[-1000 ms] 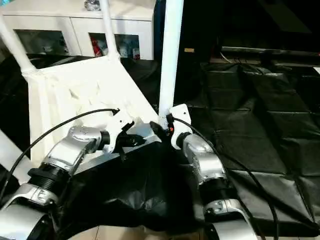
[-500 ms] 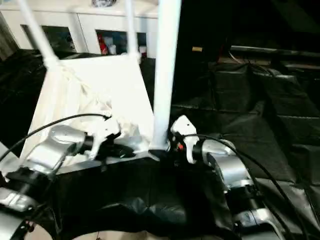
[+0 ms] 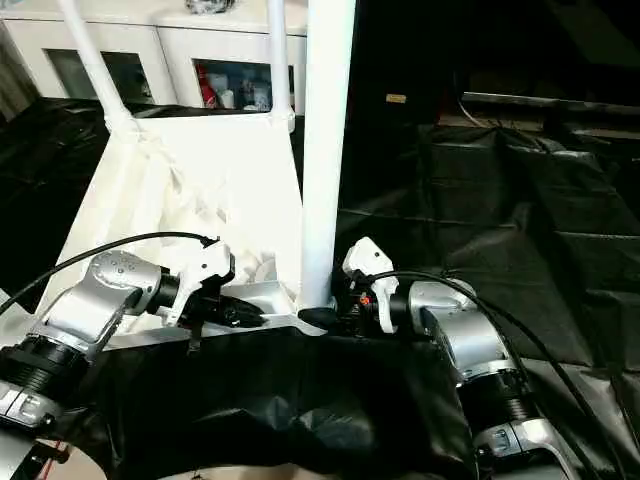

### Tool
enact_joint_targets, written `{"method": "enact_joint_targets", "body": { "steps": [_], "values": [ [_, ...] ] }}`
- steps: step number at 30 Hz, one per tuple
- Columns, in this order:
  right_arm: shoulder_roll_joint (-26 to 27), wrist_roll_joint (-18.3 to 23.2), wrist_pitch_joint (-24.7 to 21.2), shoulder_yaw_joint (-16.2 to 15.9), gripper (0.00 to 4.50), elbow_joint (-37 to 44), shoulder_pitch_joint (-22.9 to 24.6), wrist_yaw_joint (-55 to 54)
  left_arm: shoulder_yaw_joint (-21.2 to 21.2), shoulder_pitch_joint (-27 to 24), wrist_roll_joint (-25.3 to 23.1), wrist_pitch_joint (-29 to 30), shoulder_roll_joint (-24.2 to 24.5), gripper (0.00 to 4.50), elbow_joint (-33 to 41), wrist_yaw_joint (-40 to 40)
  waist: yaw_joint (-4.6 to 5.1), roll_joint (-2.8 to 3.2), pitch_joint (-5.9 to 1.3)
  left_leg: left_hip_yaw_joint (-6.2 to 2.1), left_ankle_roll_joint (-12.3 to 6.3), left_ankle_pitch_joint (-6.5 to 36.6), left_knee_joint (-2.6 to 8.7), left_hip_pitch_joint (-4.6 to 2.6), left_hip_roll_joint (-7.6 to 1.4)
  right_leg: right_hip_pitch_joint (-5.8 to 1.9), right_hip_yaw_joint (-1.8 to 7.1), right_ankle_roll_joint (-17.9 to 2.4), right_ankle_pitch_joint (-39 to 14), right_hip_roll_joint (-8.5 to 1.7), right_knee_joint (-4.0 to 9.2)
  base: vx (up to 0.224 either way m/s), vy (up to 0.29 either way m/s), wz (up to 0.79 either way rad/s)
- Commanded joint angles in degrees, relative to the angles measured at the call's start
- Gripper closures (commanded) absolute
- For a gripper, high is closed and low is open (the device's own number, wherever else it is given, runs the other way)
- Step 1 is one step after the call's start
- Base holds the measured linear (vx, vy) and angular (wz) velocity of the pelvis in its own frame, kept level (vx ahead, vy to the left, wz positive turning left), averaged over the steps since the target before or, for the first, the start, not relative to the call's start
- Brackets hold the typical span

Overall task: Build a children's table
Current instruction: Rotate leg to tighten

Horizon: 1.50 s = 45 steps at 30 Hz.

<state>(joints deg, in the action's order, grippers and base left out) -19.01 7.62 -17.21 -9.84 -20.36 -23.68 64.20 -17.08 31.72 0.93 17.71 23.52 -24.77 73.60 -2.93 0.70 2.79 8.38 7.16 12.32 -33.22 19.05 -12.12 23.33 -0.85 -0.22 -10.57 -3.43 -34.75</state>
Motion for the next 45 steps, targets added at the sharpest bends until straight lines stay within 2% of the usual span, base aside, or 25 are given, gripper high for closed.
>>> {"method": "enact_joint_targets", "body": {
  "steps": [1, 2, 3, 5, 6, 7, 8, 11, 14, 16, 17, 18, 19, 21, 24, 25, 28, 30, 32, 34, 39, 40, 42, 43, 45],
  "values": [
    [2.95, 1.39, -0.69, -4.04, 1.83, 1.23, 1.46, 1.14, -0.01, 1.10, 0.25, 0.41, -3.13, 4.50, -0.05, -4.26, 0.09, 0.22, -3.24, 1.32, -2.89, 7.54, 3.63, 0.63, 0.02, -3.43, 1.33, -15.64, -4.78, -2.52, 3.63, 0.000, 0.000, 0.00],
    [4.55, 0.77, 0.78, -2.98, 1.85, 0.03, 1.56, -1.86, 0.81, 1.91, -0.14, 0.88, -4.60, 4.50, -1.30, -7.65, 0.00, 0.08, -3.19, 1.38, -2.69, 8.25, 3.65, 0.63, 0.05, -3.42, 1.36, -15.35, -6.23, -2.52, 3.75, 0.000, 0.000, 0.00],
    [5.99, -0.11, 0.92, -2.23, 1.85, -1.69, 1.14, -5.33, 1.35, 2.40, -0.37, 1.23, -5.71, 4.50, -2.06, -9.94, -0.09, 0.13, -2.98, 1.46, -2.15, 9.69, 3.75, 0.39, 0.04, -3.09, 1.39, -14.92, -8.96, -2.55, 4.12, 0.000, 0.000, 0.00],
    [7.77, -1.26, 1.01, -1.34, 1.85, -4.09, 0.36, -9.94, 1.95, 3.08, -0.60, 1.62, -7.13, 4.50, -3.05, -12.62, 0.04, 0.08, -2.78, 1.27, -1.09, 12.01, 3.99, 0.40, 0.17, -3.04, 1.37, -13.32, -15.30, -2.69, 4.54, 0.000, 0.000, 0.00],
    [10.06, -2.60, 1.31, -0.17, 1.85, -7.08, -0.72, -16.02, 2.62, 3.88, -0.84, 2.13, -8.93, 4.50, -4.11, -15.81, 0.19, 0.03, -2.58, 1.21, -0.68, 13.19, 4.11, 0.42, 0.23, -2.83, 1.39, -12.00, -19.03, -2.68, 4.89, 0.000, 0.000, 0.00],
    [10.06, -2.60, 1.31, -0.17, 1.85, -7.08, -0.72, -16.02, 2.62, 3.88, -0.84, 2.13, -8.93, 4.50, -4.11, -15.81, 0.48, -0.04, -2.60, 1.04, -0.16, 13.87, 4.18, 0.49, 0.36, -2.84, 1.34, -10.55, -22.46, -2.72, 5.10, -0.051, -0.007, -0.01],
    [11.66, -3.08, 1.22, 0.77, 1.85, -8.97, -1.52, -20.01, 3.04, 4.32, -0.87, 2.64, -10.11, 4.50, -4.56, -17.66, 0.69, -0.04, -2.60, 0.92, 0.07, 13.80, 4.24, 0.55, 0.40, -2.75, 1.31, -9.56, -23.83, -2.72, 5.25, 0.000, 0.000, 0.00],
    [15.37, -3.77, 0.89, 2.97, 1.85, -12.79, -3.42, -28.53, 3.71, 5.26, -1.32, 3.48, -12.63, 4.50, -5.38, -21.85, 1.21, -0.01, -2.65, 0.69, 0.09, 14.31, 4.26, 0.74, 0.50, -2.62, 1.20, -8.43, -26.08, -2.76, 5.53, 0.000, 0.000, 0.00],
    [16.83, -4.01, 0.72, 3.76, 1.85, -14.02, -4.08, -31.53, 4.06, 5.57, -1.52, 3.81, -13.70, 4.50, -5.65, -23.55, 1.18, -0.05, -2.67, 0.80, -0.49, 14.15, 4.23, 0.66, 0.52, -2.44, 1.26, -8.08, -25.52, -2.61, 5.67, 0.000, 0.000, 0.00],
    [19.27, -4.49, 1.44, 4.23, 1.85, -15.40, -4.87, -34.86, 4.48, 5.96, -1.73, 4.25, -15.42, 4.50, -5.87, -26.11, 1.21, 0.09, -2.85, 0.73, -0.31, 12.70, 4.32, 0.94, 0.43, -2.62, 1.28, -9.04, -21.96, -2.57, 5.27, 0.000, 0.000, 0.00],
    [19.90, -4.63, 1.70, 4.35, 1.50, -15.81, -5.09, -35.70, 4.59, 6.07, -1.79, 4.34, -15.86, 4.50, -5.95, -26.77, 1.16, 0.11, -2.90, 0.79, -0.35, 12.38, 4.29, 0.87, 0.38, -2.54, 1.32, -9.33, -20.69, -2.53, 5.21, 0.000, 0.000, 0.00],
    [20.85, -4.97, 2.95, 3.02, 1.50, -15.35, -4.84, -34.28, 4.12, 5.63, -1.65, 4.60, -16.37, 4.50, -4.88, -26.27, 1.19, -0.15, -2.99, 0.85, -0.43, 11.80, 4.24, 0.97, 0.31, -2.65, 1.34, -10.14, -18.05, -2.53, 4.97, 0.000, 0.000, 0.00],
    [21.29, -4.88, 3.68, 2.03, 1.50, -14.68, -4.50, -32.35, 3.62, 5.12, -1.48, 4.61, -16.44, 4.50, -3.80, -25.31, 1.09, -0.07, -3.10, 0.82, -0.72, 10.57, 4.21, 1.15, 0.35, -2.94, 1.36, -10.88, -15.31, -2.53, 4.61, 0.000, 0.000, 0.00],
    [21.28, -4.37, 3.87, 1.58, 1.10, -14.01, -4.20, -30.60, 3.25, 4.62, -1.32, 4.57, -16.19, 4.50, -2.93, -24.29, 1.08, -0.02, -3.14, 0.91, -1.12, 9.29, 4.09, 1.20, 0.38, -3.07, 1.34, -11.72, -12.14, -2.51, 4.42, 0.000, 0.000, 0.00],
    [19.01, -3.41, 3.33, 0.55, 0.93, -11.80, -3.73, -25.62, 2.47, 3.27, -0.89, 3.69, -14.22, 4.50, -1.17, -21.04, 1.11, 0.02, -3.36, 0.84, -1.97, 6.83, 3.90, 1.46, 0.33, -3.57, 1.29, -13.19, -5.98, -2.49, 3.76, 0.000, 0.000, 0.00],
    [17.93, -3.37, 3.35, 0.08, 0.78, -11.24, -3.64, -23.98, 2.21, 2.85, -0.73, 3.22, -13.49, 4.50, -0.70, -19.95, 1.21, -0.03, -3.47, 0.92, -2.35, 6.07, 3.75, 1.37, 0.38, -3.64, 1.29, -13.91, -3.69, -2.44, 3.55, 0.000, 0.000, 0.00],
    [15.18, -2.95, 3.30, -0.71, 0.78, -10.21, -3.47, -19.88, 1.89, 2.07, -0.23, 2.48, -11.84, 4.50, 0.29, -17.47, 1.21, 0.02, -3.48, 1.01, -3.45, 5.26, 3.59, 1.26, 0.35, -3.82, 1.28, -15.36, -0.43, -2.45, 3.34, 0.000, 0.000, 0.00],
    [13.11, -2.66, 3.61, -1.04, 0.78, -9.60, -3.32, -16.67, 1.75, 1.60, 0.07, 2.55, -10.60, 4.50, 1.01, -15.77, 1.16, -0.18, -3.49, 1.12, -4.04, 5.25, 3.52, 1.19, 0.37, -3.88, 1.30, -15.75, -0.22, -2.47, 3.33, 0.000, 0.000, 0.00],
    [10.80, -2.13, 3.97, -1.14, 0.78, -8.61, -3.01, -12.94, 1.51, 1.10, 0.13, 2.35, -9.03, 4.50, 1.51, -13.73, 1.05, -0.07, -3.34, 1.21, -4.46, 6.06, 3.53, 1.11, 0.26, -3.71, 1.35, -15.94, -1.51, -2.52, 3.47, 0.000, 0.000, 0.00],
    [8.72, -1.76, 3.64, -0.92, 0.78, -7.28, -2.59, -8.74, 1.16, 0.44, -0.08, 2.52, -7.21, 4.50, 2.32, -11.32, 0.86, -0.08, -3.25, 1.18, -4.19, 7.40, 3.67, 0.89, 0.09, -3.61, 1.31, -15.79, -4.03, -2.53, 3.61, 0.000, 0.000, 0.00],
    [6.51, -1.15, 3.85, -1.10, 0.78, -5.77, -2.19, -4.89, 0.67, -0.44, 0.07, 3.06, -4.72, 4.50, 3.60, -8.16, 0.73, -0.12, -3.29, 1.20, -3.98, 6.66, 3.68, 0.93, 0.04, -3.60, 1.35, -15.72, -4.00, -2.63, 3.46, 0.000, 0.000, 0.00],
    [5.16, -0.21, 3.59, -1.60, 0.78, -4.54, -1.98, -2.23, 0.53, -1.59, 0.66, 4.14, -1.52, 4.50, 5.34, -4.87, 0.80, -0.75, -3.31, 1.26, -4.19, 6.41, 3.65, 0.96, 0.06, -3.64, 1.33, -15.72, -3.82, -2.58, 3.49, 0.000, 0.000, 0.00],
    [4.82, 0.00, 3.67, -1.80, 0.78, -4.23, -1.95, -1.48, 0.50, -2.03, 0.95, 4.62, -0.38, 4.50, 6.04, -3.69, 0.68, -0.22, -3.39, 1.13, -4.33, 5.74, 3.67, 1.00, -0.08, -3.60, 1.29, -16.07, -2.72, -2.69, 3.08, 0.000, 0.000, 0.00],
    [4.66, 0.21, 3.51, -2.04, 0.78, -4.04, -1.94, -0.70, 0.43, -2.70, 1.42, 5.25, 0.96, 4.50, 7.19, -2.27, 0.73, -0.62, -3.36, 1.20, -4.51, 5.39, 3.65, 1.00, -0.11, -3.60, 1.28, -16.20, -2.16, -2.65, 3.00, 0.000, 0.000, 0.00],
    [4.92, 0.12, 4.01, -2.55, 0.78, -3.98, -2.05, -0.19, 0.36, -3.81, 1.97, 6.24, 2.82, 4.50, 9.02, -0.68, 0.68, -0.42, -3.40, 1.23, -4.51, 5.07, 3.57, 0.85, -0.10, -3.46, 1.25, -16.24, -1.86, -2.64, 2.92, 0.000, 0.000, 0.00]
  ]
}}
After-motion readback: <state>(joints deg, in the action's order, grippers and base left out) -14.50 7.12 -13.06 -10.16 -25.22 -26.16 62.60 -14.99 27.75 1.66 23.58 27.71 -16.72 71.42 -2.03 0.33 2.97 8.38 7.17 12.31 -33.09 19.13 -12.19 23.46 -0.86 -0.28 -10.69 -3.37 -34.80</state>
